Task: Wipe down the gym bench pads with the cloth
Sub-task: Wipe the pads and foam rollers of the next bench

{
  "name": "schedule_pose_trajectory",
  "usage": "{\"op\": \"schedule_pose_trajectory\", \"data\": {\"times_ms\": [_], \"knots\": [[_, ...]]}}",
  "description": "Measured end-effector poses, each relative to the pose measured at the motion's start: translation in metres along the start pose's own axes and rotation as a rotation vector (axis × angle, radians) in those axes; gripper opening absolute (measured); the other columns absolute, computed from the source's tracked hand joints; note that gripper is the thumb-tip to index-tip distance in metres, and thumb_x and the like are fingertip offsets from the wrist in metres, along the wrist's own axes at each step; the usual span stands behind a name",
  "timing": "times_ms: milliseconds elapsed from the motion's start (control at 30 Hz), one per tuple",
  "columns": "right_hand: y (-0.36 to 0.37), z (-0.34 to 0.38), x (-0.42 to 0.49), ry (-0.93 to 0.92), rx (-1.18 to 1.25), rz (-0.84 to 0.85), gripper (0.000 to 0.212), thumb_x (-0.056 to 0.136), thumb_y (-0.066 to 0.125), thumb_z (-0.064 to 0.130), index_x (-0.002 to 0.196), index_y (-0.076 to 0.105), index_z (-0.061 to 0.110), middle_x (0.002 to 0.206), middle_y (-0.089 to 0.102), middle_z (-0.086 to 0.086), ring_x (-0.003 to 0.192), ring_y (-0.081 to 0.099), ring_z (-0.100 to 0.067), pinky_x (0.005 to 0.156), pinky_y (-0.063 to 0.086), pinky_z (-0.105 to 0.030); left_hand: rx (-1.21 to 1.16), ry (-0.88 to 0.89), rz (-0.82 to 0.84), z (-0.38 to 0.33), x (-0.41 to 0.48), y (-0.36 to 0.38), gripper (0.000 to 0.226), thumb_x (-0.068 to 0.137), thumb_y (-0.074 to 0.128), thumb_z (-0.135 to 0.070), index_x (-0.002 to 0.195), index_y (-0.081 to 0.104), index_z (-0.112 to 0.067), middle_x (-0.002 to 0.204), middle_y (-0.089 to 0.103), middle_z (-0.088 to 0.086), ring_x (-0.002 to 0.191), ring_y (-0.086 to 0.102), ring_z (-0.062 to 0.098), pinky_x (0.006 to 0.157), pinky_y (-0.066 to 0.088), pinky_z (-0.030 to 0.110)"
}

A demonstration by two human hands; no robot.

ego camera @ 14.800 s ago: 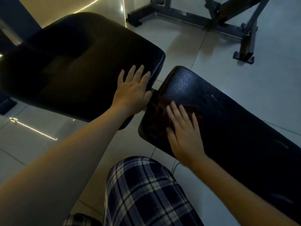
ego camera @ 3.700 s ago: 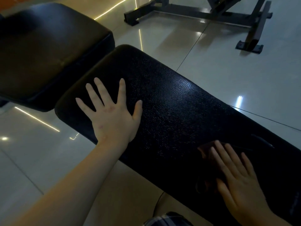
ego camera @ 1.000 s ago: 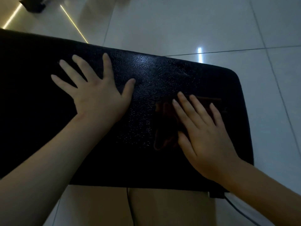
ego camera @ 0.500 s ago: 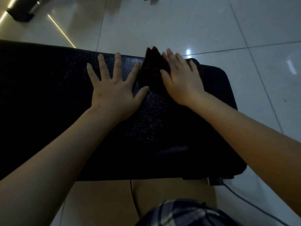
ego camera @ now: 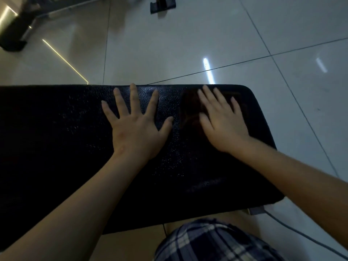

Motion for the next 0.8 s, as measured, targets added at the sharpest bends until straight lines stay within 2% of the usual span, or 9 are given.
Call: {"op": "schedule_pose_trajectory", "data": {"times_ms": [100, 233, 433, 500, 600, 700, 800], "knots": [[-0.007, 0.002, 0.058, 0.047, -0.004, 0.018, 0.056, 0.102, 0.022, 0.037, 0.156, 0.011, 0.026, 0.164, 0.003, 0.007, 0.150, -0.001, -0.014, 0.120, -0.001, -0.049, 0.001, -0.006, -0.001, 0.000, 0.001, 0.001, 0.079, 0.085, 0.003, -0.074, 0.155, -0.009, -0.040, 0.164, -0.014, 0.012, 0.148, -0.015, 0.044, 0.115, -0.006, 0.066], [-0.010, 0.004, 0.081, 0.067, -0.005, 0.049, 0.054, 0.103, 0.019, 0.038, 0.155, 0.019, 0.022, 0.164, 0.008, 0.004, 0.150, 0.003, -0.017, 0.120, 0.001, -0.050, -0.008, -0.014, -0.008, -0.001, 0.000, 0.001, 0.078, 0.087, 0.006, -0.075, 0.156, -0.006, -0.040, 0.164, -0.013, 0.012, 0.148, -0.014, 0.044, 0.115, -0.006, 0.066], [-0.004, 0.001, 0.003, 0.006, 0.004, 0.043, 0.061, 0.100, 0.017, 0.040, 0.156, 0.004, 0.023, 0.163, -0.005, 0.008, 0.150, -0.005, -0.011, 0.121, -0.004, -0.047, -0.009, -0.007, -0.006, -0.001, 0.001, 0.000, 0.077, 0.089, 0.008, -0.074, 0.156, -0.006, -0.039, 0.164, -0.014, 0.013, 0.148, -0.014, 0.044, 0.115, -0.006, 0.067], [0.003, -0.003, -0.053, -0.076, 0.011, 0.039, 0.067, 0.093, 0.013, 0.045, 0.156, 0.006, 0.024, 0.163, -0.004, 0.010, 0.149, -0.004, -0.009, 0.121, -0.002, -0.046, -0.013, -0.008, -0.011, -0.001, 0.000, 0.001, 0.076, 0.090, 0.009, -0.074, 0.156, -0.004, -0.040, 0.164, -0.013, 0.013, 0.148, -0.014, 0.043, 0.115, -0.006, 0.067], [0.016, -0.018, -0.123, -0.190, -0.008, 0.033, 0.064, 0.095, 0.023, 0.040, 0.155, 0.013, 0.022, 0.163, 0.007, 0.008, 0.150, 0.005, -0.012, 0.119, 0.005, -0.047, -0.018, -0.010, -0.008, -0.001, 0.001, 0.001, 0.076, 0.090, 0.010, -0.074, 0.156, -0.003, -0.039, 0.164, -0.012, 0.013, 0.148, -0.013, 0.043, 0.115, -0.005, 0.067], [0.019, -0.026, -0.125, -0.227, -0.031, 0.030, 0.061, 0.097, 0.026, 0.039, 0.155, 0.015, 0.023, 0.163, 0.011, 0.006, 0.149, 0.010, -0.014, 0.117, 0.009, -0.048, -0.013, -0.011, -0.013, -0.002, 0.001, 0.001, 0.077, 0.089, 0.009, -0.074, 0.156, -0.004, -0.039, 0.164, -0.012, 0.013, 0.148, -0.013, 0.043, 0.115, -0.005, 0.067], [0.011, -0.016, -0.079, -0.158, -0.015, -0.010, 0.064, 0.093, 0.017, 0.044, 0.155, 0.014, 0.026, 0.162, 0.005, 0.010, 0.150, 0.005, -0.013, 0.119, 0.005, -0.047, -0.008, -0.010, -0.013, -0.002, 0.002, 0.002, 0.079, 0.086, 0.005, -0.074, 0.156, -0.005, -0.040, 0.164, -0.012, 0.012, 0.149, -0.013, 0.043, 0.115, -0.005, 0.066]]}}
Point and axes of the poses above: each hand's wrist, its own x-axis towards the middle knuckle, its own y-axis out of the palm, z = x × y, the point moved 1 cm from there along x, towards the middle knuckle
